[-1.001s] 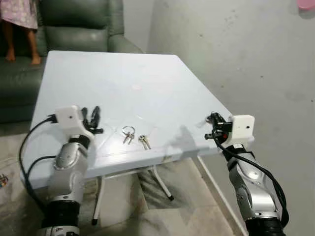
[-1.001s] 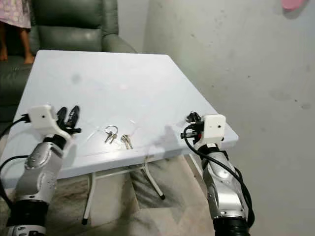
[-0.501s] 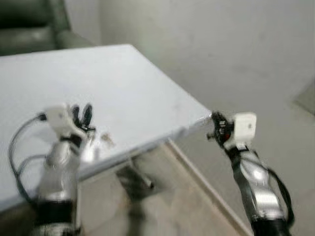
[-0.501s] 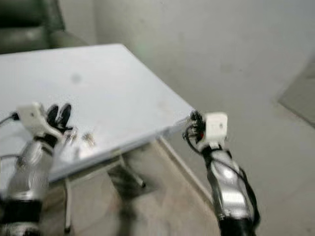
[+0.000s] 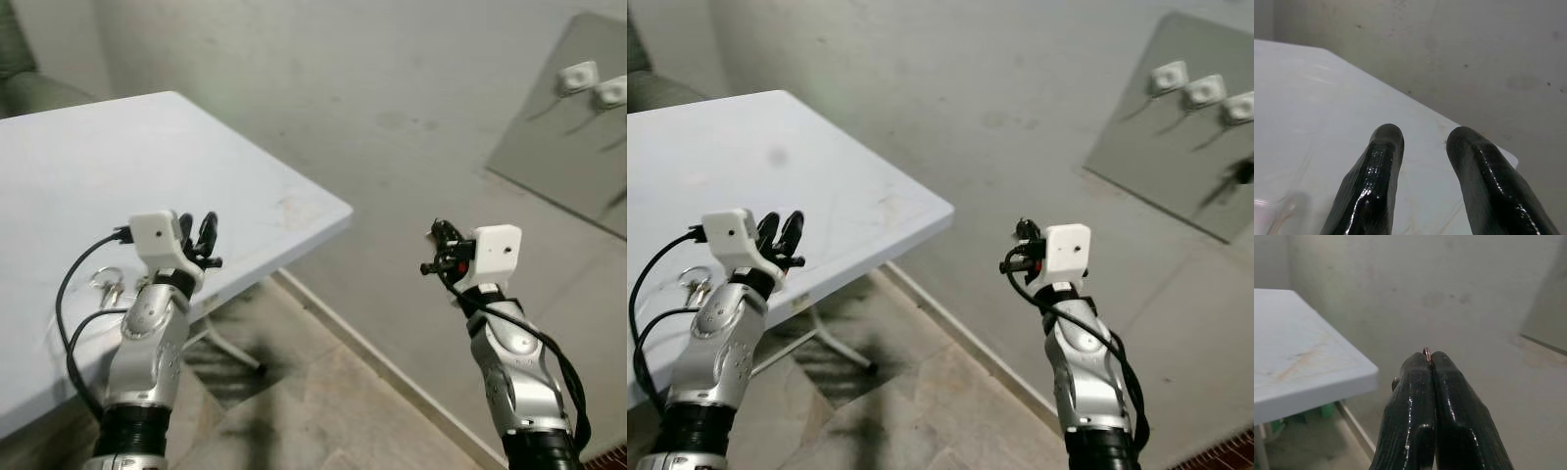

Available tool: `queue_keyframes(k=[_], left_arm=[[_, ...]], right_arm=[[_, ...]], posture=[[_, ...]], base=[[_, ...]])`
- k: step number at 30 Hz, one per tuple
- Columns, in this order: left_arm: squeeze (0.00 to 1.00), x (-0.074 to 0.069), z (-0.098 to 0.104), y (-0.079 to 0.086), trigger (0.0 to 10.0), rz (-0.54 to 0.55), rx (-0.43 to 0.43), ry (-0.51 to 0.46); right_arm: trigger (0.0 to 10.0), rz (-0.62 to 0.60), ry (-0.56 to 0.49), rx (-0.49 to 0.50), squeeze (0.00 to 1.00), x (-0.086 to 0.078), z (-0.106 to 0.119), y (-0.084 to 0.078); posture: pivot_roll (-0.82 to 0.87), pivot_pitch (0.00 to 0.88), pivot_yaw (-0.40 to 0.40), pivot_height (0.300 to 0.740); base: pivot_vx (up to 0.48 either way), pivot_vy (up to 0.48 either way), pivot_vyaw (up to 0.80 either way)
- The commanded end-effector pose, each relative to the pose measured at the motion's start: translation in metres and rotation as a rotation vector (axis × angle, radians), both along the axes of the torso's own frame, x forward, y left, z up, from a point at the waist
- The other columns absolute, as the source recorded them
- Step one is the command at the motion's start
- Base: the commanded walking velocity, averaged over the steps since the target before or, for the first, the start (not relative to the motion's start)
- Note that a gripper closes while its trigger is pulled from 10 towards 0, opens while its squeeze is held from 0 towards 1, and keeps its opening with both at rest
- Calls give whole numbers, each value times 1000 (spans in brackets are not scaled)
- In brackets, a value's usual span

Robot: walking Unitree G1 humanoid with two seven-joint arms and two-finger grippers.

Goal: Hang keys on a hook

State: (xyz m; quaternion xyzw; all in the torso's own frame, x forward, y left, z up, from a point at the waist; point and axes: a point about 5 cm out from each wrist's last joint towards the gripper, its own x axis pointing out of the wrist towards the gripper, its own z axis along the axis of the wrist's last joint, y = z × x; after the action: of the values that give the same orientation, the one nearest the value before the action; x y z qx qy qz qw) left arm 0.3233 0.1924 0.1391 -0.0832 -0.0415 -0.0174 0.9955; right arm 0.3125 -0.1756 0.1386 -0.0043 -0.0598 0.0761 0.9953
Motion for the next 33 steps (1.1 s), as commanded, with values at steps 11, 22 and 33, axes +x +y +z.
queue_keyframes(k=[11,22,33], left_arm=[[0,4,6,-6,10000,-10,2,0],[0,2,0,-13,10000,-13,-19,39],[0,-1,1,-16,10000,-56,-24,37]], right_arm=[[10000,-16,-6,-4,0,-1,2,-3],[10000,1,6,35,0,-1,3,-1],[10000,31,9,52,0,-6,1,2]], posture=[[205,0,-102,736],[207,0,-110,736],[202,0,-108,736]], base=[[0,0,-719],[0,0,-452],[145,0,0]])
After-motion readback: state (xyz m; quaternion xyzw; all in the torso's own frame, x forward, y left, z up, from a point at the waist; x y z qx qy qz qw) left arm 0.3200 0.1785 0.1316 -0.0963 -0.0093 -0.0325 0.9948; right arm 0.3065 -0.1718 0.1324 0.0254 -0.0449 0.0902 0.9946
